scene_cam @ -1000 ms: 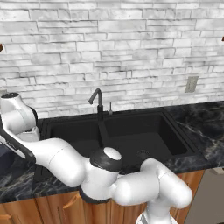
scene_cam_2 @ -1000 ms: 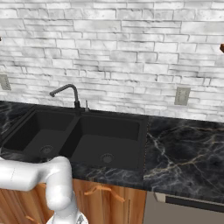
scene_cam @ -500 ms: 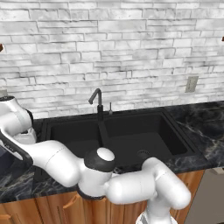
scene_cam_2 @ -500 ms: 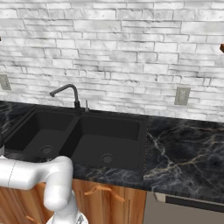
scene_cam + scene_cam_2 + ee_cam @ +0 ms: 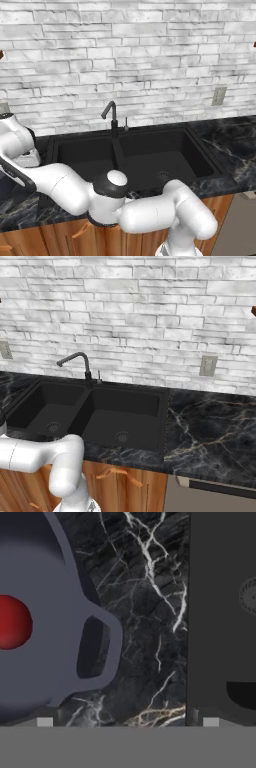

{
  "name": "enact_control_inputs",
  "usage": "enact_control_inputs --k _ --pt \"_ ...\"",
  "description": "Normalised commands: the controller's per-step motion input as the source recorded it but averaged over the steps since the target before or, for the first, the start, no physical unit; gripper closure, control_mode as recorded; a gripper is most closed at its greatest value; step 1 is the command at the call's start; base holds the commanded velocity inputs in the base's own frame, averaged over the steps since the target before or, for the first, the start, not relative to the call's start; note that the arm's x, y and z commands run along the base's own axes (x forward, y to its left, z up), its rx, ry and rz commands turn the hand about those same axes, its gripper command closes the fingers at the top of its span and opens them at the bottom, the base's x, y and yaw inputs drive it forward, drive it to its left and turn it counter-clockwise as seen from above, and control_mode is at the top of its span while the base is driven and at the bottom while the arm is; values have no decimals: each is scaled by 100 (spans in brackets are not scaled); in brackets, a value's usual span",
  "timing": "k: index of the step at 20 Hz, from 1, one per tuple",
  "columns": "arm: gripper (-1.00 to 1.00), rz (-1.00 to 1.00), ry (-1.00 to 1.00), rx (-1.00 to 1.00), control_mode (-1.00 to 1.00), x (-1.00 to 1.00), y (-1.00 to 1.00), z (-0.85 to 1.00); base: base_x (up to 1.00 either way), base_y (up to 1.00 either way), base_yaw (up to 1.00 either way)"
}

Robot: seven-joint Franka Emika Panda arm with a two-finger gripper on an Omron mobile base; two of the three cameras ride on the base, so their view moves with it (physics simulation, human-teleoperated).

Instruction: Dump the tomato from the pot into the sink. Then turn on the water and wash the tomato. Then turn off the water and put the tomato back in the pot.

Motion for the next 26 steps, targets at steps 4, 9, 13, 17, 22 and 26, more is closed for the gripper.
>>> enact_control_inputs --k 4,9,13,17,22,26 --pt "-100 0 -3 4 -100 9 8 -8 0 0 0" --pt "-100 0 -1 6 -100 16 7 -8 0 0 0" --pt "-100 0 0 6 -100 21 6 -12 0 0 0" --pt "-100 0 0 4 -100 27 7 -16 0 0 0" --pt "-100 0 0 2 -100 24 9 -18 0 0 0" --pt "-100 0 0 1 -100 19 11 -21 0 0 0"
